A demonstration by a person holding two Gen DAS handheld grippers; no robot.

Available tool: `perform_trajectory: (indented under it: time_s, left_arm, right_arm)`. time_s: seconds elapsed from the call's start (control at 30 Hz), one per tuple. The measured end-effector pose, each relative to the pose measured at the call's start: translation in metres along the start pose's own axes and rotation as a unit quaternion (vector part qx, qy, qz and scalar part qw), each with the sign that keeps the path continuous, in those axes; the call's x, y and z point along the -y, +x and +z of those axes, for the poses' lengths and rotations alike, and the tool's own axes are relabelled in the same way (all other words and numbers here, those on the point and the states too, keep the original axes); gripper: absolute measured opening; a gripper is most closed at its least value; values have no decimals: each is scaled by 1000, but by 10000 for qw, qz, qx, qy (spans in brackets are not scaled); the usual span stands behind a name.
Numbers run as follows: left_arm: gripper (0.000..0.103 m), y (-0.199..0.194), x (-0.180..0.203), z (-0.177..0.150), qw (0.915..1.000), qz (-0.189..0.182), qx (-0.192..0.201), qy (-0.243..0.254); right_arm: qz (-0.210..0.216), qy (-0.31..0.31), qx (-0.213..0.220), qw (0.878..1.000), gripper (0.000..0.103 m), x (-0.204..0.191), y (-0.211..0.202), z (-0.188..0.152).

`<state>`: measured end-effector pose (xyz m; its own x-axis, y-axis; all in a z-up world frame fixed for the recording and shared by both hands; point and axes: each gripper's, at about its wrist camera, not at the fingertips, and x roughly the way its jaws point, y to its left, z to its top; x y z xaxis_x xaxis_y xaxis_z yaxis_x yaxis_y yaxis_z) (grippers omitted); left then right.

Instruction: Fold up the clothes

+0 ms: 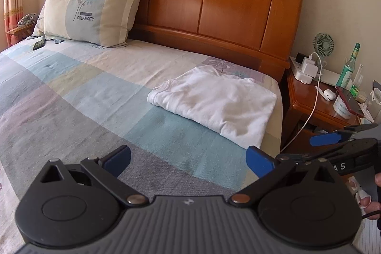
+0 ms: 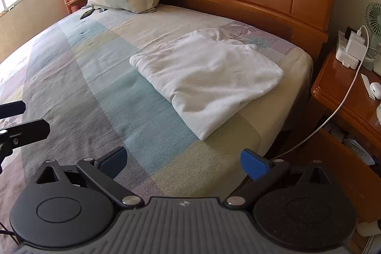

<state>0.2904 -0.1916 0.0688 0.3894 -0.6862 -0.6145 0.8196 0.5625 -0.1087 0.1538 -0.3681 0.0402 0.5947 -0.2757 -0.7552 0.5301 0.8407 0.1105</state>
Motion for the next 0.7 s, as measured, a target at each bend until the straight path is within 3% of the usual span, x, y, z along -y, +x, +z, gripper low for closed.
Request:
perform_trajectory:
  time_s: [0.4,0.7]
  left_arm:
    - [102,60,39,35,9980,295,-495,-268]
    - [102,73,54,44,9975,403,-546,-205]
  right_arm:
    - [332,-201,-269,9989,103,41,29,27]
    - [435,-241,-260,9984,103,57,38,39]
